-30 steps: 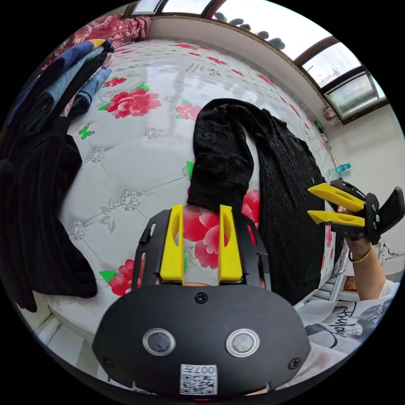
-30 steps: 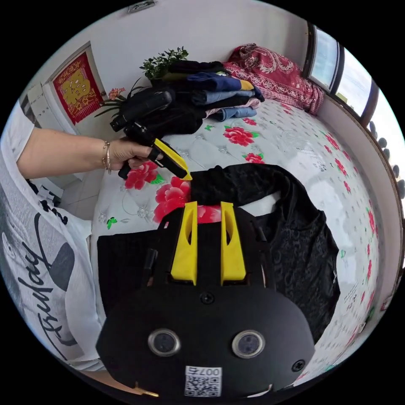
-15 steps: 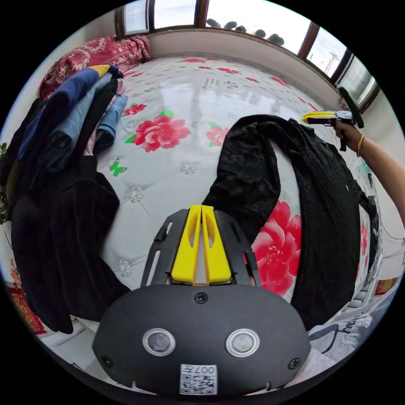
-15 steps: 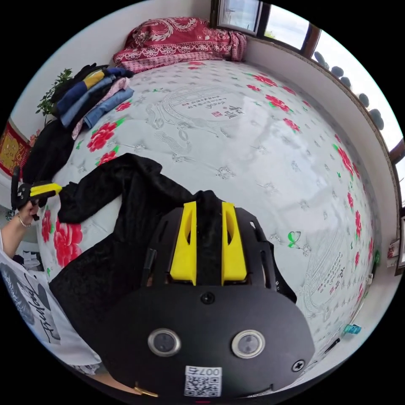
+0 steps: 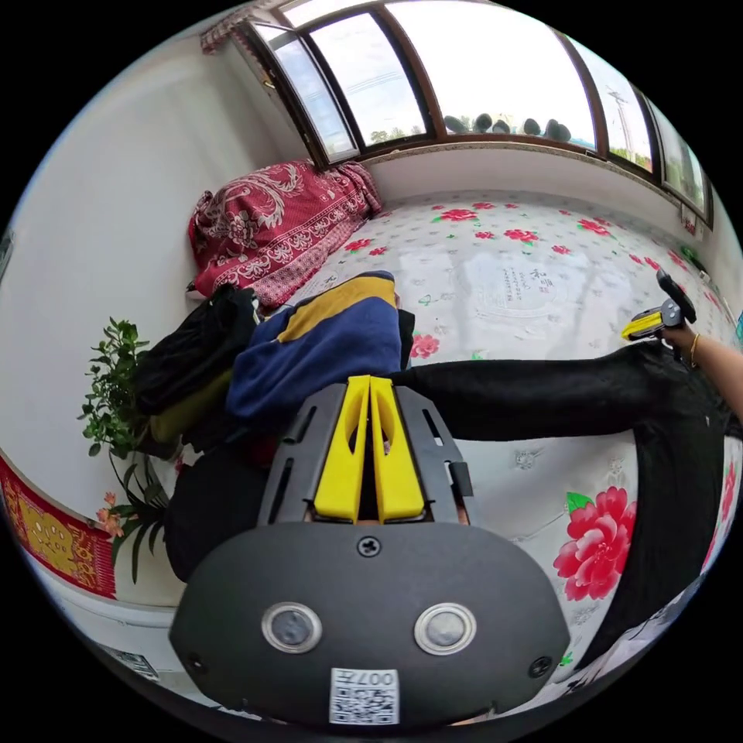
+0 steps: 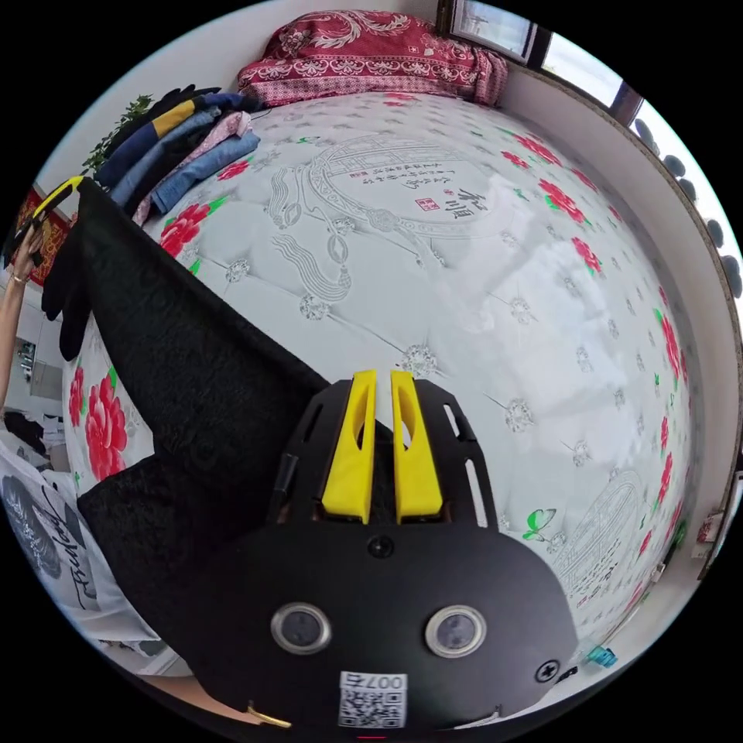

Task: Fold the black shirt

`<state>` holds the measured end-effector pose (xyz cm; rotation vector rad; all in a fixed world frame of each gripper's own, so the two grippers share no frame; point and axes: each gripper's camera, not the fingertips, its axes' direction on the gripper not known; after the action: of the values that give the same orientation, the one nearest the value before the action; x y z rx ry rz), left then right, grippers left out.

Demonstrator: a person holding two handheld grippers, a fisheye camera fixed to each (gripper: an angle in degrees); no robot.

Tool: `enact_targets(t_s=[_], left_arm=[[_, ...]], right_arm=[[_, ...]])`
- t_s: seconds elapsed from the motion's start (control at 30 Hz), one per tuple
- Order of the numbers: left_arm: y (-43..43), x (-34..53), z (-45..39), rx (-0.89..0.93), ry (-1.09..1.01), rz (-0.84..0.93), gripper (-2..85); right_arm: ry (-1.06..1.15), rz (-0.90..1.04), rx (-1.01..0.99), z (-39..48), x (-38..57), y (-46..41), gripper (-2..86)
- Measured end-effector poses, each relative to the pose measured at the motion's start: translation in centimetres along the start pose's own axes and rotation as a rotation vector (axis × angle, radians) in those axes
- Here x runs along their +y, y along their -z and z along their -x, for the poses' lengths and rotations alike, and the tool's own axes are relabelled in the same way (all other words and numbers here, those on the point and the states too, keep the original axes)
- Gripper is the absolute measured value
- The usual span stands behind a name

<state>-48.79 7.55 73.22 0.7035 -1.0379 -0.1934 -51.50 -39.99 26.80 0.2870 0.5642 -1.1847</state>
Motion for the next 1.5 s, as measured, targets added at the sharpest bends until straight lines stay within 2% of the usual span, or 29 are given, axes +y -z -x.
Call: enact_targets(t_s=[0.13,0.2,0.27,0.33,0.43,0.67,0.7,0.9,1.03,1.1,1.3,1.5], left_arm=[[-0.8,-0.6,-1.5,0.014,-0.026,0.014,-1.0],[-1.0,-0.6,-2.2,0.032,-0.032,0.02,-1.0],[-1.1,-0.5,-2.9,0.032,-0.04,0.025,-1.0],[-1.2,-0.4,-3.5,0.043,-0.046,0.032,-1.0],[-1.3,-0.1,-4.2,0.053,-0.03,0.031,-1.0],[-1.4,-0.3,-4.1,0.057,-0.013,0.035,-1.0],[-1.5,-0.7,-3.9,0.058,-0.014,0.032,-1.0],[-2.8,-2.3,-4.2,0.071,-0.026,0.035,-1.0],[-4.1,-2.9,-4.7,0.075,-0.047,0.045,-1.0],[-5.0,-3.2,-4.7,0.069,-0.055,0.053,-1.0],[-5.1,-4.4,-5.0,0.124,-0.063,0.038,-1.0],[-1.3,-7.7,-10.4,0.307,-0.17,-0.072,-1.0]], right_arm=[[-0.107,-0.167,-0.032,-0.1,2.1,3.0,1.0],[-0.163,-0.322,-0.044,1.1,5.2,5.8,1.2],[-0.143,-0.396,-0.075,2.9,7.3,6.9,1.6],[-0.076,-0.391,-0.092,4.9,8.1,7.0,2.0],[0.037,-0.253,-0.038,7.3,7.0,5.9,2.3],[0.011,0.013,0.074,6.7,3.7,-1.5,0.6],[0.001,-0.051,0.089,6.4,3.7,-1.5,0.3],[-0.137,-0.064,0.258,4.6,2.1,-2.8,-0.2],[-0.192,-0.157,0.196,3.8,3.1,-1.0,-0.2],[-0.217,-0.273,0.133,4.4,5.3,1.7,-0.2],[-0.237,-0.399,0.069,9.8,14.5,6.0,-0.2],[-0.376,-0.362,-0.011,14.0,25.1,7.9,-0.3]])
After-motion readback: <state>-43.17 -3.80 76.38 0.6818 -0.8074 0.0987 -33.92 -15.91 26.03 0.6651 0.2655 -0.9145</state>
